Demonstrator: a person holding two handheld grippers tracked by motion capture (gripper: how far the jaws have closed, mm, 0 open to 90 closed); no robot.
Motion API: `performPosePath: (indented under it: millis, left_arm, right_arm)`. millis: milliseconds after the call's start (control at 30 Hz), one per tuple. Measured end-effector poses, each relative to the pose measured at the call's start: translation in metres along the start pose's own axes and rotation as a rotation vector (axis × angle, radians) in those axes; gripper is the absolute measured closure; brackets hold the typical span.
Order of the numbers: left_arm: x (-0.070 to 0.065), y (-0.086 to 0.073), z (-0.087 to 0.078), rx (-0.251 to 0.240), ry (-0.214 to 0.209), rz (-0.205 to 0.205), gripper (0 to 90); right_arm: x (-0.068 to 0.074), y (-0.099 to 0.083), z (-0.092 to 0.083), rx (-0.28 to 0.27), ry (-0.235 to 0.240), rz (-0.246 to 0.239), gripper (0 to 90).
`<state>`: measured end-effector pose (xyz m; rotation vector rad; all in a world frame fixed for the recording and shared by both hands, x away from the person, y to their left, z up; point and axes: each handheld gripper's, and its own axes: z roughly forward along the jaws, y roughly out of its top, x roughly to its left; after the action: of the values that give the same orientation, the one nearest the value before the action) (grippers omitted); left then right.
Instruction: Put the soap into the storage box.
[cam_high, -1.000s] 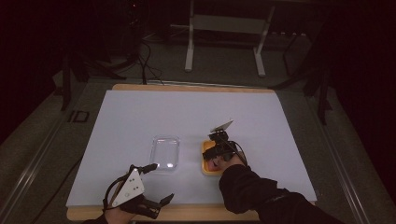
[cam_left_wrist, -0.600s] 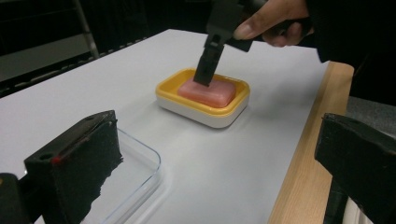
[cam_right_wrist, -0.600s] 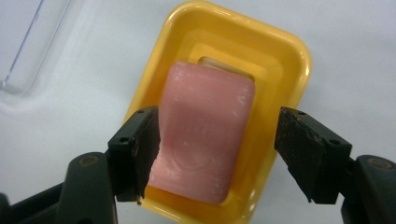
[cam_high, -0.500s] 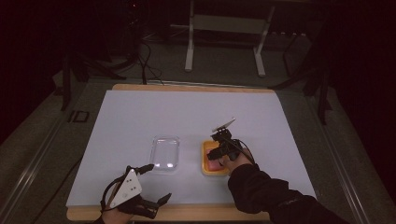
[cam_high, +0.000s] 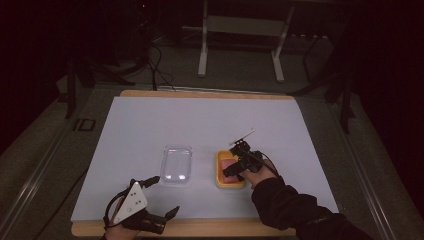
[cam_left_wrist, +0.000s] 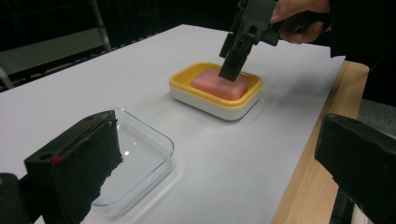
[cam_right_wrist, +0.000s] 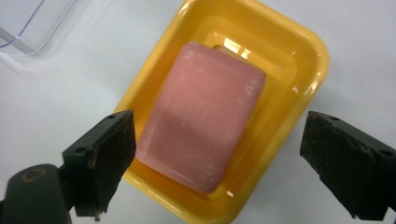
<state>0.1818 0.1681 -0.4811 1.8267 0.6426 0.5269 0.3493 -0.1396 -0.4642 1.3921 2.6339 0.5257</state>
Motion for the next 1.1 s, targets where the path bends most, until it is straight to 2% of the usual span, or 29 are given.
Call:
performPosePath:
  millis: [133,167,300,367,467,633,867,1100]
  left_arm:
    - [0.001,-0.001,-0.001,0.004,0.006,-0.011,0.6]
    - [0.001,-0.002,-0.002,0.005,0.008,-0.010,0.6]
    - [0.000,-0.002,-0.003,0.006,0.016,-0.009,0.6]
    - [0.000,-0.003,-0.003,0.007,0.018,-0.012,0.6]
    - [0.000,-0.004,-0.004,0.012,0.024,-0.009,0.6]
    - [0.000,-0.004,-0.005,0.007,0.025,-0.012,0.6]
    - [0.000,-0.004,-0.004,0.008,0.023,-0.009,0.6]
    - [0.001,-0.004,-0.004,0.011,0.027,-0.011,0.6]
  right_arm:
    - [-0.013,-0.005,-0.006,-0.049,0.030,-0.020,12.1]
    - [-0.016,-0.007,-0.008,-0.070,0.027,-0.038,12.8]
    - [-0.023,-0.017,-0.017,-0.154,-0.029,-0.116,13.0]
    - [-0.027,-0.022,-0.020,-0.193,-0.040,-0.147,12.9]
    - [-0.032,-0.029,-0.022,-0.224,-0.025,-0.177,12.9]
    - [-0.032,-0.043,-0.025,-0.247,-0.034,-0.216,13.0]
    - [-0.037,-0.063,-0.033,-0.311,-0.013,-0.215,13.3]
    - [-0.051,-0.086,-0.043,-0.387,-0.004,-0.199,13.5]
